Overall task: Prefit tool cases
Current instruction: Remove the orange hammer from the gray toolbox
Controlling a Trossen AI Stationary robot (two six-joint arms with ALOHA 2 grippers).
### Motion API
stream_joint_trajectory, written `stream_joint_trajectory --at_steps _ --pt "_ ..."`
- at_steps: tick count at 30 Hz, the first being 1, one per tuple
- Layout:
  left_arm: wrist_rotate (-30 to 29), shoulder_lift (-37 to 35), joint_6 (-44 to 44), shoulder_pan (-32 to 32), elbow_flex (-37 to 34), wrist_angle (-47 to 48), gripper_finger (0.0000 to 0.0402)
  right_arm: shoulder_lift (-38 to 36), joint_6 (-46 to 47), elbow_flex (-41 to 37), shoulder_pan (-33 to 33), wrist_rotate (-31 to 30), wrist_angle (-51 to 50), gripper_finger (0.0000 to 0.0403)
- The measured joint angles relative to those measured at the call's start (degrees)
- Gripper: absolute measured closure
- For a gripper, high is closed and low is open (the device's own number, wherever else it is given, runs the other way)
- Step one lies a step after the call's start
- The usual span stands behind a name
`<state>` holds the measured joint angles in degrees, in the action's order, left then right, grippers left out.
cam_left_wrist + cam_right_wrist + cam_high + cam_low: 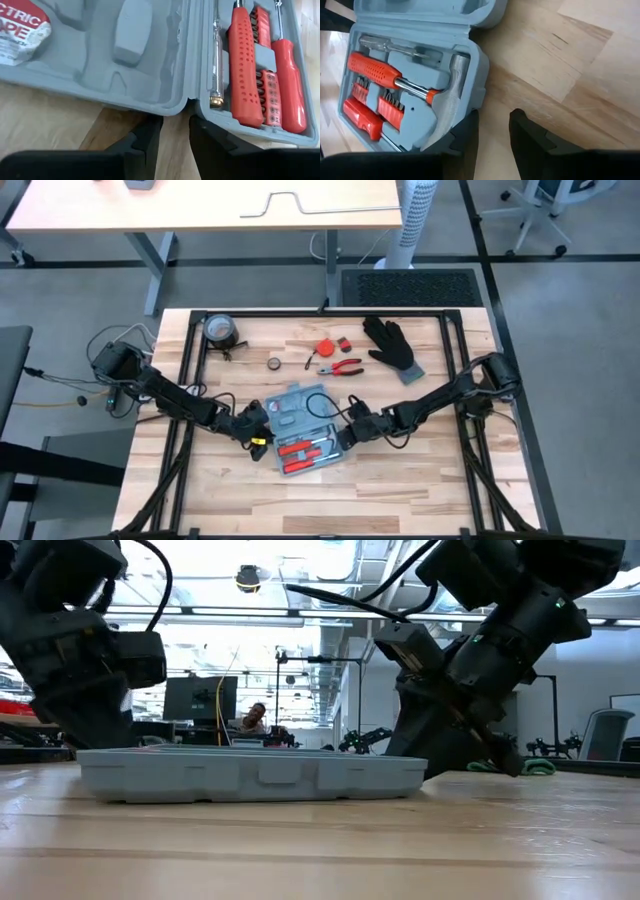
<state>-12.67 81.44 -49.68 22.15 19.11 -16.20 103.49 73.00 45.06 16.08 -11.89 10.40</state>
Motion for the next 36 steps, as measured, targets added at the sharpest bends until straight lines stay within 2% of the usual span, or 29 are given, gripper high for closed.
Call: stream_joint_trajectory --at_steps 9,14,21,26,31,36 --pt "2.6 -9.0 0.8 1.3 -0.2 1.5 0.0299 -0.4 0.0 0.2 0.4 0.1 -1.1 0.0285" --pt "-0.2 -12.3 0.1 2.7 0.0 6.2 0.0299 -1.0 0.1 0.2 0.5 -2.8 -0.9 0.0285" --pt "-6.0 -12.9 -2.0 3.6 0.0 15.8 0.0299 -1.0 0.7 0.3 0.3 -2.7 0.2 0.0284" --pt "-9.2 -12.9 -0.3 3.6 0.0 18.0 0.0299 -1.0 0.6 0.3 0.3 -2.8 2.1 0.0284" --pt "-9.3 -12.9 0.8 4.6 0.0 14.5 0.0299 -1.0 -2.3 0.3 1.3 -4.7 5.9 0.0284" --pt "-9.0 -13.3 2.5 7.1 0.0 6.6 0.0299 -1.0 -6.7 2.8 1.6 -4.8 6.4 0.0285"
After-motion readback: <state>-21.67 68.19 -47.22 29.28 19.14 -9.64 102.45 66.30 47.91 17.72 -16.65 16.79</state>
